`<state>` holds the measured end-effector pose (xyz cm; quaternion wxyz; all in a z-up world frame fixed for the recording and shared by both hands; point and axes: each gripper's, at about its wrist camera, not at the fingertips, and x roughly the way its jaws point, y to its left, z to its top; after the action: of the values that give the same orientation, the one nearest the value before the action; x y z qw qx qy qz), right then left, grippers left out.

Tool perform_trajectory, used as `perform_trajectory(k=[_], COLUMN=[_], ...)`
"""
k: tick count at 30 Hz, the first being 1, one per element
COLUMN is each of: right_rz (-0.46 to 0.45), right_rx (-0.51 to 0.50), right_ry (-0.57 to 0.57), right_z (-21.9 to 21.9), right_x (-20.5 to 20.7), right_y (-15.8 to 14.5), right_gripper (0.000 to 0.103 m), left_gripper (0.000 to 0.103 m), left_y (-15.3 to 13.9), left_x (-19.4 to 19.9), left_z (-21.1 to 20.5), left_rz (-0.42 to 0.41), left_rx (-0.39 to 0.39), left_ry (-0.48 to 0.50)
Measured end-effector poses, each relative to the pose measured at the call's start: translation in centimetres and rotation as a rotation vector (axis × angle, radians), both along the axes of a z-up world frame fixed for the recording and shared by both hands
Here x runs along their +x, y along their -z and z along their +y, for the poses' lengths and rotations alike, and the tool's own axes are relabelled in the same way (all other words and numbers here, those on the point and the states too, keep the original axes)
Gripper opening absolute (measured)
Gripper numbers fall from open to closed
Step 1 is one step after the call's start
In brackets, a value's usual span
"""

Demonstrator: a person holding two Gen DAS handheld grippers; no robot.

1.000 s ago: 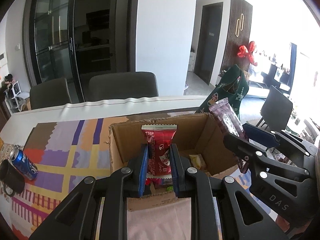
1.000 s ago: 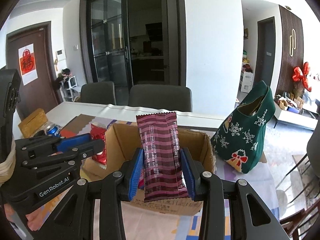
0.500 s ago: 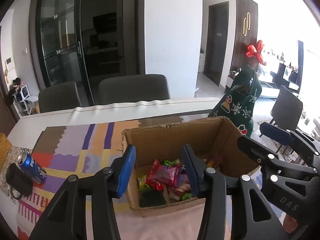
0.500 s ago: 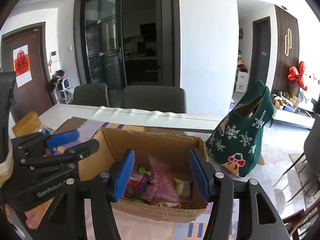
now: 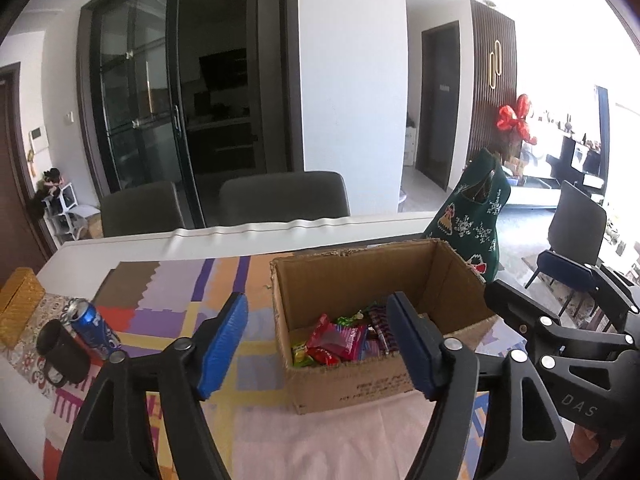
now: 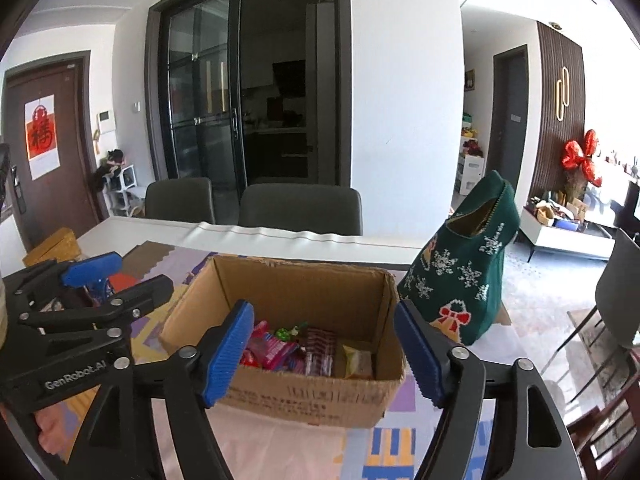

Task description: Organize snacks

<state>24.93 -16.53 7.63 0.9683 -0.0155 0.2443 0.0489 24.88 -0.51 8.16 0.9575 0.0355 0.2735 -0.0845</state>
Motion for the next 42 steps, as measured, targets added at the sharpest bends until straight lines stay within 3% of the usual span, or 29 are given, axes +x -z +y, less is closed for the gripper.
perform_trajectory(k=[10, 21, 42], right_rz=[-0.033, -0.055, -0.064], right_rx=[-0.002, -0.022, -0.043], right_ry=[0.009, 0.011, -0.010], right_z=[0.5, 1.1, 2.4], right_x=[-5.3, -9.8, -12.7], right_y=[-0.3, 0.2, 0.8], right_gripper=[0.081, 0.084, 0.084], left_gripper=[0.086, 0.095, 0.096], left_y=[-0.1, -0.3, 0.0], left_x=[-6.3, -10.7, -13.7], left_z=[1.0, 2.0, 3.1], left_rz=[-0.050, -0.084, -0.098], left_rx=[0.027, 0.049, 0.048], left_ry=[-0.028, -0.066, -0.095])
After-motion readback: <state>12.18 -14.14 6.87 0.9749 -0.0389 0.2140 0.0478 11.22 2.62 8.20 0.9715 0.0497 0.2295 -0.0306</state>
